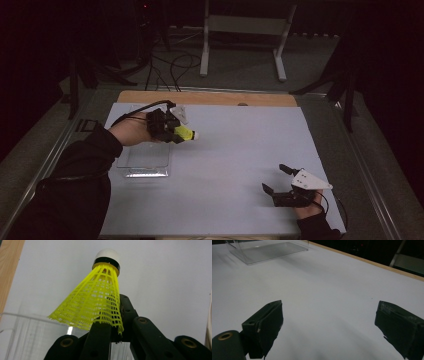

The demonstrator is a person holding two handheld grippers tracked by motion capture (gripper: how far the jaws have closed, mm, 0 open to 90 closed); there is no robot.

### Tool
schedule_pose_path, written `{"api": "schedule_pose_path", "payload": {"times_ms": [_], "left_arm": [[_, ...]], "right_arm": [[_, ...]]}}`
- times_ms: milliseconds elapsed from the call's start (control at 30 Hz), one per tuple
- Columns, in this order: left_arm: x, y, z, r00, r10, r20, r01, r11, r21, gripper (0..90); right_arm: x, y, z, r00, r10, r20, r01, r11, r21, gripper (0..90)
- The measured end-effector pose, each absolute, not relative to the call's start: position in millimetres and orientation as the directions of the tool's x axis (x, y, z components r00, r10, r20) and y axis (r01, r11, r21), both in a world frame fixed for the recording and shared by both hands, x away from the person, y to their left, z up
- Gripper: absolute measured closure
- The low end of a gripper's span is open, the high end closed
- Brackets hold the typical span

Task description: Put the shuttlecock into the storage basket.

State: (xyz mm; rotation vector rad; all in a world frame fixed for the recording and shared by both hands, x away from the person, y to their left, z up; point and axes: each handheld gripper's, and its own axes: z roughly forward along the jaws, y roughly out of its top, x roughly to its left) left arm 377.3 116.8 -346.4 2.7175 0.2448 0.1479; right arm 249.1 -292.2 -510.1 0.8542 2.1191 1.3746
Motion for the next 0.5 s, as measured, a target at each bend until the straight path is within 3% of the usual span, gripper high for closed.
{"api": "schedule_pose_path", "payload": {"times_ms": [500], "left_arm": [[375.1, 158.2, -344.3, 0.963, 0.262, 0.069, 0.212, -0.886, 0.412, 89.2]], "right_arm": [[249.5, -291.9, -510.2, -0.698, 0.714, -0.055, 0.240, 0.306, 0.921, 8.1]]}}
